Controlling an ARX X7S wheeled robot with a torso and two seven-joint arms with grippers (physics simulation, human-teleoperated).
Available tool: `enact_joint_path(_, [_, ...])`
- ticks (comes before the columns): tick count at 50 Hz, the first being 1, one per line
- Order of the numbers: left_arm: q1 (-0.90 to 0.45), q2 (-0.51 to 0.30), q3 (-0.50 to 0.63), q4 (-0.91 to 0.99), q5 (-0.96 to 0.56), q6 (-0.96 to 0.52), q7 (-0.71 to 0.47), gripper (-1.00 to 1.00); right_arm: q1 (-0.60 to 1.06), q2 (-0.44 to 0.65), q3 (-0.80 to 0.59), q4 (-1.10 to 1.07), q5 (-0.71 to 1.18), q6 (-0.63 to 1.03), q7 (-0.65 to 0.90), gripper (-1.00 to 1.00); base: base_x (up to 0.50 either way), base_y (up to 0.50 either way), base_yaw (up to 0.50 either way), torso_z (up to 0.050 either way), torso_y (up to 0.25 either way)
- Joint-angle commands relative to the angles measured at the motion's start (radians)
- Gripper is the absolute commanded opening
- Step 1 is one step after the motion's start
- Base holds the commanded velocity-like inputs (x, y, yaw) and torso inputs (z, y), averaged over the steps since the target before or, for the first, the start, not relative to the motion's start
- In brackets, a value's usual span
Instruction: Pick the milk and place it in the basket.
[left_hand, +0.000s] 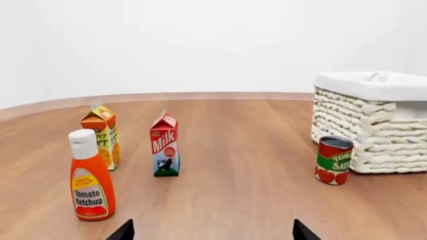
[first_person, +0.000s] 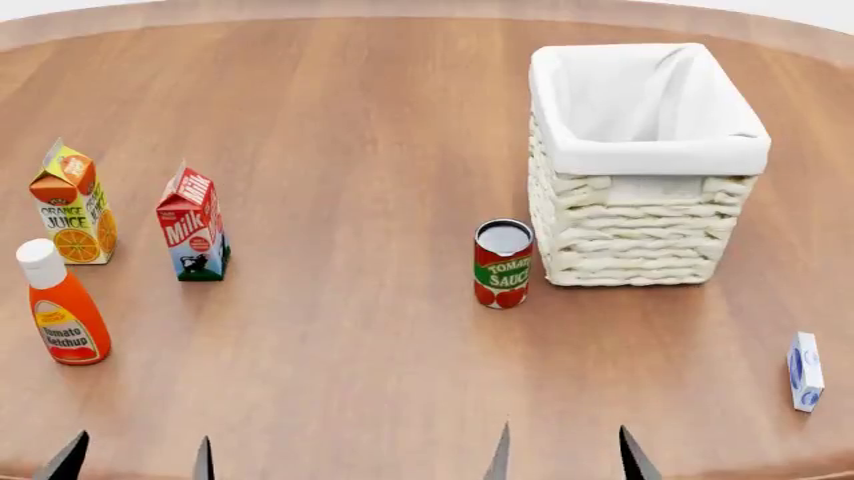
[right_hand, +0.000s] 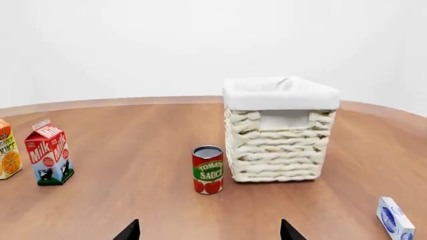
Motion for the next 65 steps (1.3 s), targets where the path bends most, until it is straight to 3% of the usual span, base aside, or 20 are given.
enact_joint_path(1, [-0.051, -0.036, -0.006, 0.138, -0.036, -0.086, -0.018, 1.00, 0.095, 0.045, 0.002, -0.207, 0.054, 0.167, 0.011, 1.00, 0.00, 0.00, 0.00, 0.000, 0.000])
enact_joint_path(6, [-0.149, -0.071, -0.026, 0.264, -0.045, -0.207, -0.032, 1.00, 0.227, 0.072, 0.018, -0.314, 0.087, 0.309, 0.018, 1.00, 0.00, 0.00, 0.00, 0.000, 0.000])
enact_joint_path(17, [-0.512, -0.123, -0.041, 0.475, -0.081, -0.478, -0.035, 1.00, 0.563, 0.109, 0.069, -0.472, 0.177, 0.580, 0.036, 1.00, 0.00, 0.00, 0.00, 0.000, 0.000])
enact_joint_path(27, [-0.698, -0.138, -0.048, 0.599, -0.113, -0.626, -0.047, 1.00, 0.774, 0.125, 0.120, -0.550, 0.245, 0.739, 0.062, 1.00, 0.00, 0.00, 0.00, 0.000, 0.000])
enact_joint_path(36, [-0.756, -0.144, -0.056, 0.634, -0.128, -0.672, -0.057, 1.00, 0.816, 0.132, 0.137, -0.581, 0.270, 0.775, 0.072, 1.00, 0.00, 0.00, 0.00, 0.000, 0.000])
enact_joint_path(65, [-0.740, -0.154, -0.039, 0.619, -0.141, -0.642, -0.062, 1.00, 0.798, 0.167, 0.100, -0.578, 0.270, 0.766, 0.079, 1.00, 0.00, 0.04, 0.00, 0.000, 0.000])
